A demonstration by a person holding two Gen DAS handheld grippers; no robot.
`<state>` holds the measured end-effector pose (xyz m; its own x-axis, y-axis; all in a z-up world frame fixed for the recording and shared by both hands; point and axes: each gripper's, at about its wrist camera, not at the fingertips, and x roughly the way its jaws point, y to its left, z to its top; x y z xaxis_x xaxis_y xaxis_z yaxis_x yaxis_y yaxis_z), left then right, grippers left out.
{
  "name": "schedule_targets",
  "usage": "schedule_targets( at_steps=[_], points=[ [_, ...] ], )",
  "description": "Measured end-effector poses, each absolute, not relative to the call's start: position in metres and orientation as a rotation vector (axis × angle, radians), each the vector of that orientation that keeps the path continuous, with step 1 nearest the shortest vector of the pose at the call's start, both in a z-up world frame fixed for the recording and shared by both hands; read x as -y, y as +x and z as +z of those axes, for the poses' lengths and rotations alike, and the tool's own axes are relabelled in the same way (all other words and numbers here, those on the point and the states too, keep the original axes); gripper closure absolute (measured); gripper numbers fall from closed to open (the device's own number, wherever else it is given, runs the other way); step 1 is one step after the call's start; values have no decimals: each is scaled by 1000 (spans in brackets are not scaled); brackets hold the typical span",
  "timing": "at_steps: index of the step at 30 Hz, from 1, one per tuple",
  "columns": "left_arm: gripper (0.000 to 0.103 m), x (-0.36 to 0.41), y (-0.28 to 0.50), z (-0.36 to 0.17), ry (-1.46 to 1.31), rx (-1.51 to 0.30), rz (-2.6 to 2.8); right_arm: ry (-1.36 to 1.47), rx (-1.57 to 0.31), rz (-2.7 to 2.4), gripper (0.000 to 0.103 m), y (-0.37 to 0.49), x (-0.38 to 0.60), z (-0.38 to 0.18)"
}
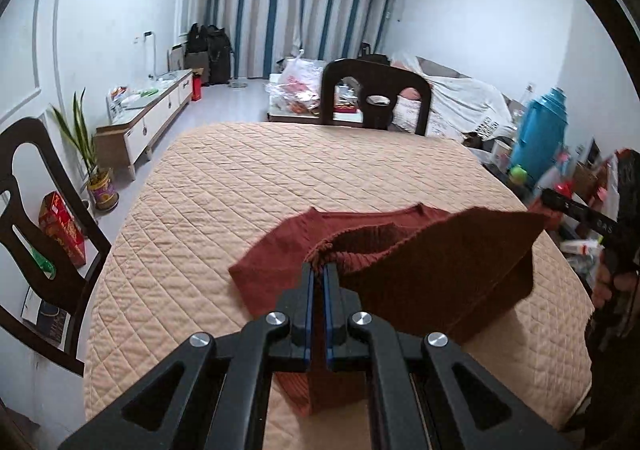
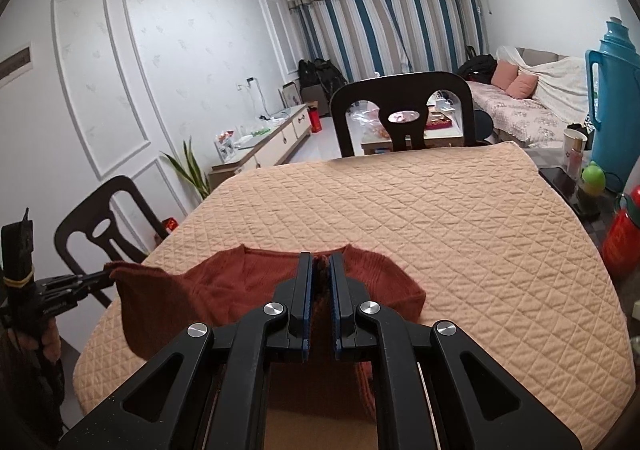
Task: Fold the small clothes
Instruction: 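Carry the hem over the sweater body toward the collar with both grippers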
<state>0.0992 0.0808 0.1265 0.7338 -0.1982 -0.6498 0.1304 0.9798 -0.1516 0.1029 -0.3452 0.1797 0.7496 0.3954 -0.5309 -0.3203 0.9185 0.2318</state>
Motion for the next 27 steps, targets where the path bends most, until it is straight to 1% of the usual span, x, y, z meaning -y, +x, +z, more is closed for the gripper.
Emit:
schedule_targets(
  at_steps=[8, 15, 16, 18, 19, 20, 22, 24, 26, 27],
  points=[
    [99, -85, 150, 113, -107, -752, -164, 134, -684, 341, 96, 145, 339, 159],
    [99, -83, 165, 83, -133, -875, -216, 114, -791, 287, 96, 174, 336, 126],
    [97, -84, 166, 78, -143, -896, -231, 115, -806, 277, 96, 177, 338, 121],
    [85, -84, 167, 72, -150, -927, -238, 120, -837, 265, 95, 182, 339, 112],
    [71, -83, 167, 68, -150, -938, -242, 120, -845, 258, 95, 184, 340, 110],
    [61, -83, 167, 66, -156, -947, -253, 115, -858, 256, 95, 185, 340, 106],
    [59, -80, 169, 59, -163, -973, -263, 104, -873, 259, 95, 189, 339, 100],
    [53, -78, 172, 55, -154, -986, -250, 94, -880, 255, 94, 191, 339, 96],
    [50, -77, 177, 50, -143, -998, -232, 91, -872, 266, 87, 191, 339, 96],
    [50, -77, 179, 47, -141, -1012, -220, 91, -864, 264, 80, 190, 340, 97]
  ],
)
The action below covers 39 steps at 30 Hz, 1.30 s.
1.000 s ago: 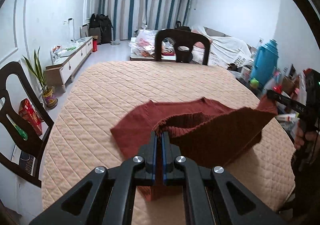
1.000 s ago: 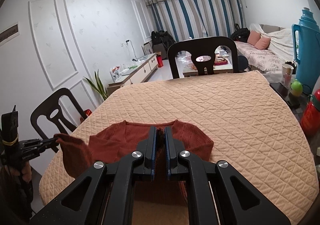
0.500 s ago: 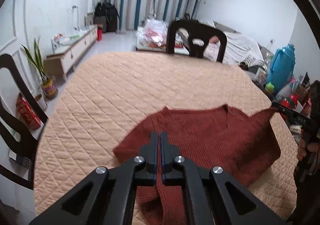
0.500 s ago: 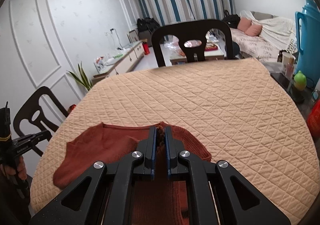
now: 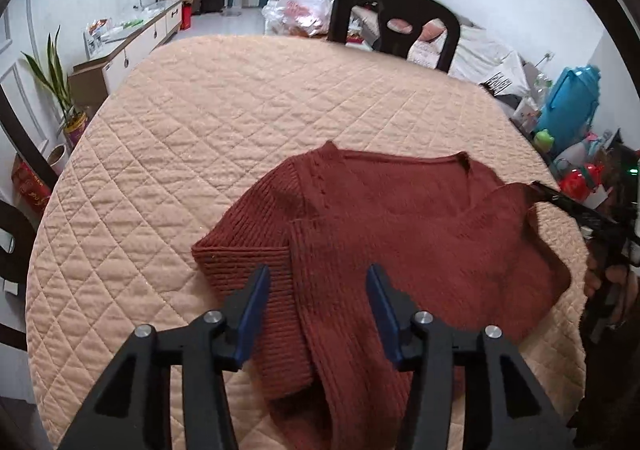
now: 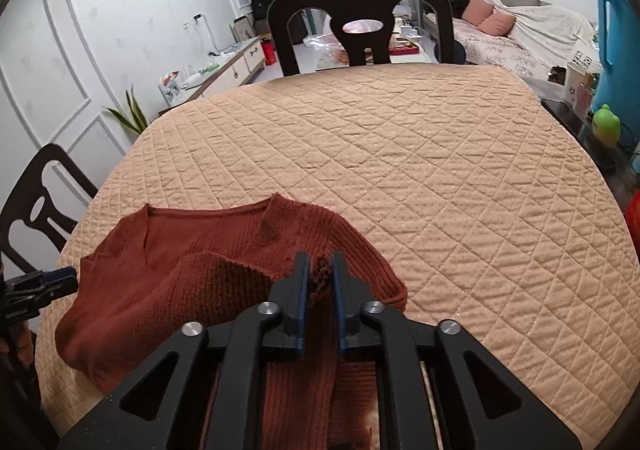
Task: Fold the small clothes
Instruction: 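Carry the hem over the sweater body toward the collar with both grippers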
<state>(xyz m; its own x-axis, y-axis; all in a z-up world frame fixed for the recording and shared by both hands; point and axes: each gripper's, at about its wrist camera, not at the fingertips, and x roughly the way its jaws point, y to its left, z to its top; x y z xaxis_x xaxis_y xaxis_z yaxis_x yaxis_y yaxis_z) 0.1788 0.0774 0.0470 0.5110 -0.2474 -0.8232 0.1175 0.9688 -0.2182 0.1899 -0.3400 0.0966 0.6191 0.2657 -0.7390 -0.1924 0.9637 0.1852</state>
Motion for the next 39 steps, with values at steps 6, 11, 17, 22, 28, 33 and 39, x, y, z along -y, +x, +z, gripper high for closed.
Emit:
schedule_targets(
  at_steps=[6, 11, 17, 22, 28, 33, 39],
  points=[
    [50, -77, 187, 30, -129, -1063, -183, 146, -833, 289, 53, 186, 359, 100],
    [50, -74, 184, 35, -149, -1030, -231, 158, -849, 397, 53, 177, 365, 92],
    [56, -68, 188, 31, -119, -1052, -208, 95, -904, 446, 53, 182, 347, 76],
    [79, -71, 191, 32, -101, -1043, -174, 37, -907, 449, 62, 188, 330, 71],
    [96, -69, 189, 38, -97, -998, -187, -2, -916, 446, 95, 189, 323, 68],
    [96, -75, 187, 51, -130, -937, -192, 10, -882, 432, 95, 186, 330, 77],
    [96, -81, 189, 72, -113, -843, -179, 13, -808, 404, 95, 186, 337, 97]
  ],
)
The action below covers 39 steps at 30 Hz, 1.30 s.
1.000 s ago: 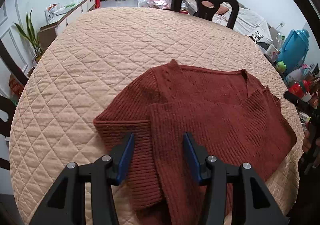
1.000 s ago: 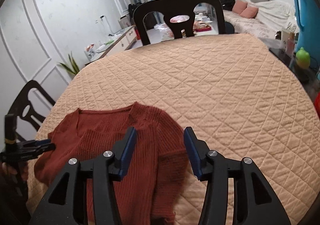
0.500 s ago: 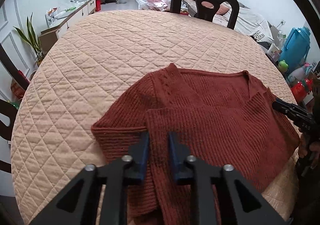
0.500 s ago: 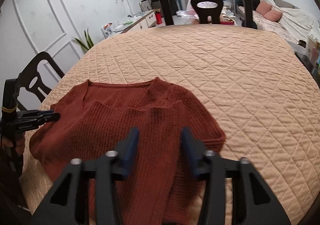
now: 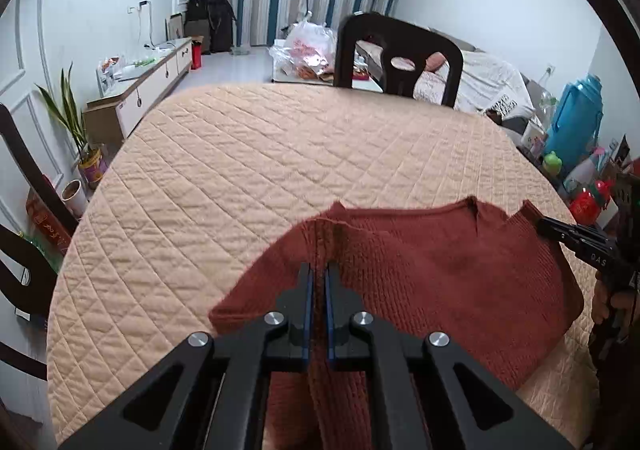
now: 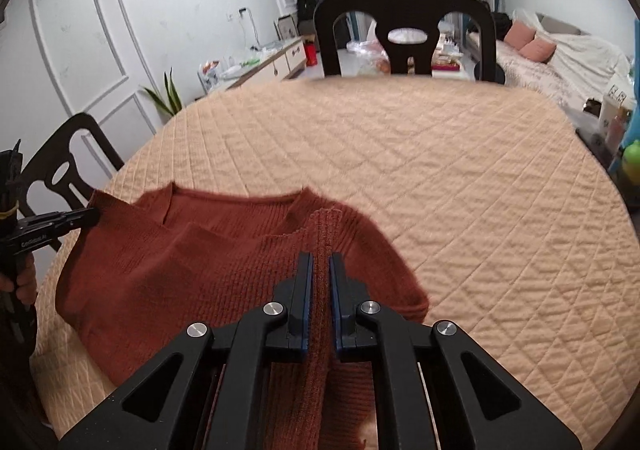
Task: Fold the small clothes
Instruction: 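Carry the hem over the sweater body toward the collar with both grippers, then lay the hem down near the collar and open both grippers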
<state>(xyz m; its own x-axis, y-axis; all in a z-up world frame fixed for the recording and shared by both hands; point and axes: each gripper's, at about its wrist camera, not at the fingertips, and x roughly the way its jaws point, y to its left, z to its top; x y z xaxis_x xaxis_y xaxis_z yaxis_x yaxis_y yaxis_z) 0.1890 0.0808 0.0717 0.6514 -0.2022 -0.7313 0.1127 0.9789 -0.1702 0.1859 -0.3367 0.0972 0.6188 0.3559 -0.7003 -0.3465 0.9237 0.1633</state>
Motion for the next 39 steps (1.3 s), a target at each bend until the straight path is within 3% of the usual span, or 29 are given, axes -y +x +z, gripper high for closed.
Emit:
schedule_targets(
  at_steps=[11, 23, 39],
  points=[
    [96, -89, 190, 54, -149, -900, -124, -18, -799, 383, 95, 190, 327, 102],
    [96, -80, 168, 116, -56, -710, -92, -10, -655, 354, 95, 169, 332, 143],
    [96, -84, 221, 33, 1, -898, -8, -93, -840, 245, 95, 217, 321, 68]
  ],
)
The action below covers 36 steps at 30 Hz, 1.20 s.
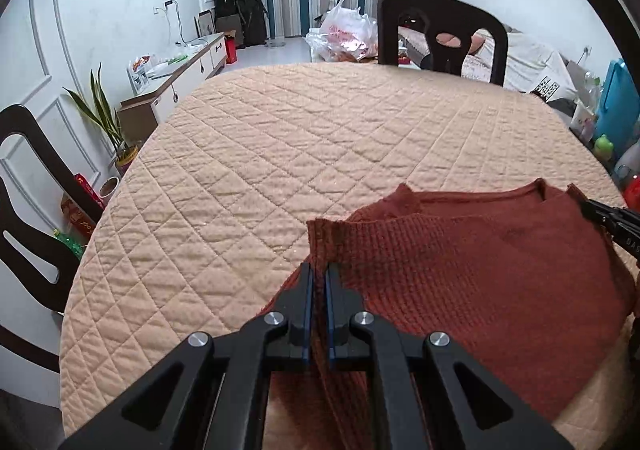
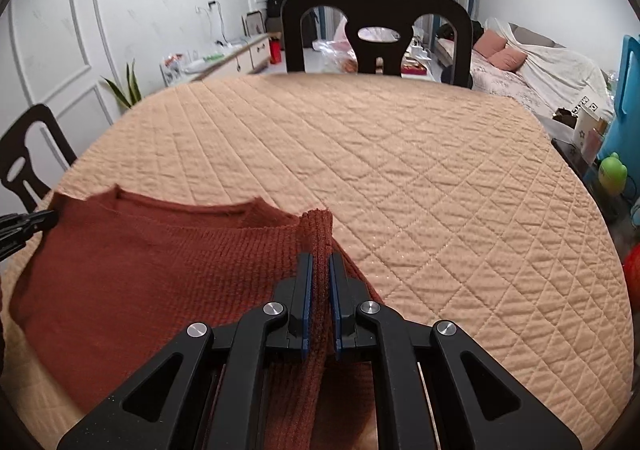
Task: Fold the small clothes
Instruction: 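Lay the hem down near the collar and open both grippers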
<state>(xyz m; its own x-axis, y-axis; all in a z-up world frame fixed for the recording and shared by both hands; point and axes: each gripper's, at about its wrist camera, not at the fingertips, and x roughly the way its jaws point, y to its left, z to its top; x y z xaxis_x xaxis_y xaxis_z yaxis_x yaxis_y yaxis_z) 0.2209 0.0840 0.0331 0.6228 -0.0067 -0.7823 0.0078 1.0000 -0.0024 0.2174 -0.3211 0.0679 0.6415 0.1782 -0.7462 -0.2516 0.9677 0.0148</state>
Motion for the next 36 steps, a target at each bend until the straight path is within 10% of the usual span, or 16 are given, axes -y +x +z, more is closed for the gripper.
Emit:
schedule_targets(
  at_steps=[8, 16, 36],
  points=[
    [89, -81, 219, 25, 41, -892, 11, -143, -867, 229, 95, 219, 318, 62],
    [38, -105, 197, 44, -12, -846, 39, -122, -796, 195, 62, 202, 326, 86],
    [27, -45, 100, 49, 48, -803, -56, -285, -790, 446, 44, 94, 245, 72]
  ],
)
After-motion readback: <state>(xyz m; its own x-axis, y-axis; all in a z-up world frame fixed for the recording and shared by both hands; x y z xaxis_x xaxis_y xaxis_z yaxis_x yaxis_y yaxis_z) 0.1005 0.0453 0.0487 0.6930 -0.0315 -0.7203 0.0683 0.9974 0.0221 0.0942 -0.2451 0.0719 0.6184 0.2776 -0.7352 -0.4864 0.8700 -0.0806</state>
